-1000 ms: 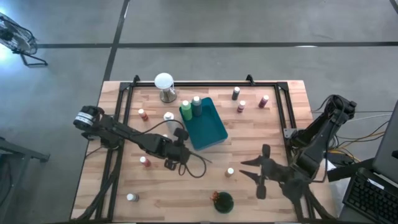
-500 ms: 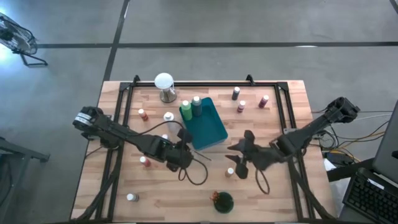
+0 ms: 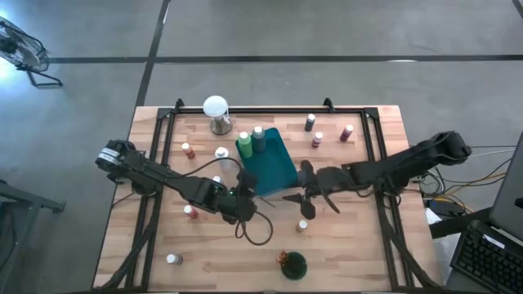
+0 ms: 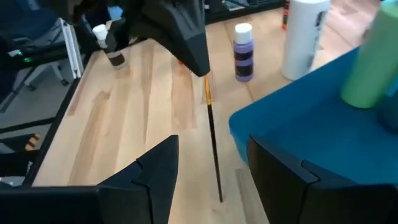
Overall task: Pick & Place Paint Supplies
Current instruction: Put the gold paint brush into the green cup
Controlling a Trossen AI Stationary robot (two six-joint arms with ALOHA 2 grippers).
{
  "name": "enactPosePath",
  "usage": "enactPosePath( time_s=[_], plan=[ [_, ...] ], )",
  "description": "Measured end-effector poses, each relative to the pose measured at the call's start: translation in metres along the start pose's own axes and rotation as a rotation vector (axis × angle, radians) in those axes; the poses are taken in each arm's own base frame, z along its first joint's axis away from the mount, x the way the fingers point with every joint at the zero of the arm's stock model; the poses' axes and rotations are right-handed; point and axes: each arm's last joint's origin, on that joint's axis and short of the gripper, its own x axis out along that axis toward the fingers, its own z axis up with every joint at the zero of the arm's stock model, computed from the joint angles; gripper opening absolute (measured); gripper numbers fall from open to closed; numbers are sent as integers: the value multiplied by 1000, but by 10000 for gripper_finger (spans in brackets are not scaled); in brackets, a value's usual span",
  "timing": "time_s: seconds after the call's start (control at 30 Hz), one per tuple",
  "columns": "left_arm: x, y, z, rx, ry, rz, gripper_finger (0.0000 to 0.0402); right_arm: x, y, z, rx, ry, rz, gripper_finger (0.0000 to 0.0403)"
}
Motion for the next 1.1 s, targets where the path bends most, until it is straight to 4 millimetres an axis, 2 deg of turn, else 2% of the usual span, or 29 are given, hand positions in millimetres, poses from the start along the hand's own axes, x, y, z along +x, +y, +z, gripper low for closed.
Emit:
enactPosePath(
  time_s=[0.13,0.3,0.6,0.8,1.1],
  plan=[
    [1,2,1,9,-12,10,0,20,-10,-5,-2,16,78,178],
    [2,4,1,17,-15,17,0,42,-17,-9,-28,65,79,174],
    [2,7,1,14,-20,24,0,78,-19,-6,-82,106,78,198],
    [2,7,1,11,-20,24,0,91,-21,-4,-82,110,74,200],
    [2,7,1,9,-19,23,0,103,-25,-1,-86,85,65,158]
  ],
)
